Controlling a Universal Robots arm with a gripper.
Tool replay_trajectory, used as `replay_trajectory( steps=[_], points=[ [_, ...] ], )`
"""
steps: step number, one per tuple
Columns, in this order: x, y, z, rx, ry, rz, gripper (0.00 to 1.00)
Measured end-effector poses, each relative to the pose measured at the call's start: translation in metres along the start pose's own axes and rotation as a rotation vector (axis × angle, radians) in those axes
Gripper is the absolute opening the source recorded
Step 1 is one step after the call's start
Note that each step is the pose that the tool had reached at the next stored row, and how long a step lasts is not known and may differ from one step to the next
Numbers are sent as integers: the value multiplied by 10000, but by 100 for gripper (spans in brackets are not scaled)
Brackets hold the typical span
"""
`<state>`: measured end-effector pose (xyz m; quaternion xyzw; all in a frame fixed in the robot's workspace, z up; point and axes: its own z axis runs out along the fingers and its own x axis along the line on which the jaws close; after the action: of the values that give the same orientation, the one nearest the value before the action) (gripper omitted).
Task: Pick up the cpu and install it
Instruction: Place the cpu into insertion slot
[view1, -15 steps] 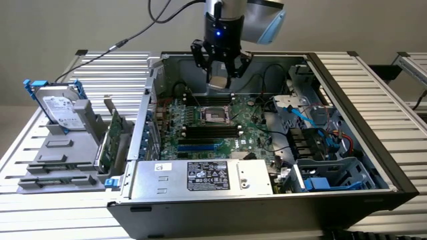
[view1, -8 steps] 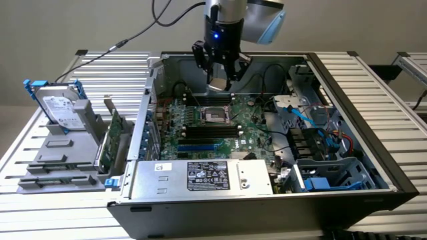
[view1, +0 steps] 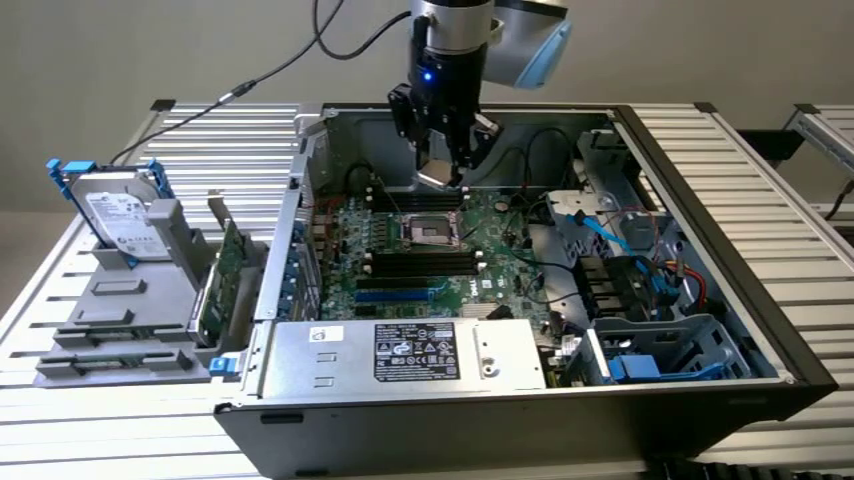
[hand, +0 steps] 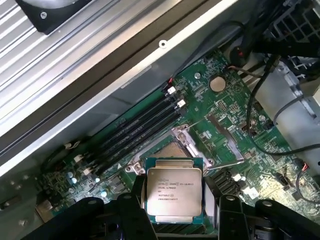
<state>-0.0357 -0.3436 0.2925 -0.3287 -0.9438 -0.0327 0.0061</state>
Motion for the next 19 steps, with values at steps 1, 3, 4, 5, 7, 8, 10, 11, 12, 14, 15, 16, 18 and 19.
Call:
replay_trajectory(
  steps=[1,3,4,5,7,8,10,11,12,14,15,16,18,19],
  points=[
    [0,-1,12,-6,-10,173,55],
    [-1,-2,36,-18,-31,544,55],
    [-1,-3,49,-25,-41,723,55],
    [-2,-3,61,-31,-52,903,55],
    [-3,-5,85,-42,-72,1256,55],
    [-3,-6,99,-48,-84,1451,55],
    [-4,-7,125,-60,-105,1811,55],
    [-5,-8,139,-67,-115,1990,55],
    [-5,-9,152,-72,-125,2171,55],
    [-6,-10,179,-83,-146,2529,55],
    [-6,-11,194,-90,-158,2724,55],
    [-7,-12,207,-96,-168,2898,55],
    [-8,-13,235,-109,-188,3256,55],
    [-8,-14,248,-114,-198,3437,55]
  ],
)
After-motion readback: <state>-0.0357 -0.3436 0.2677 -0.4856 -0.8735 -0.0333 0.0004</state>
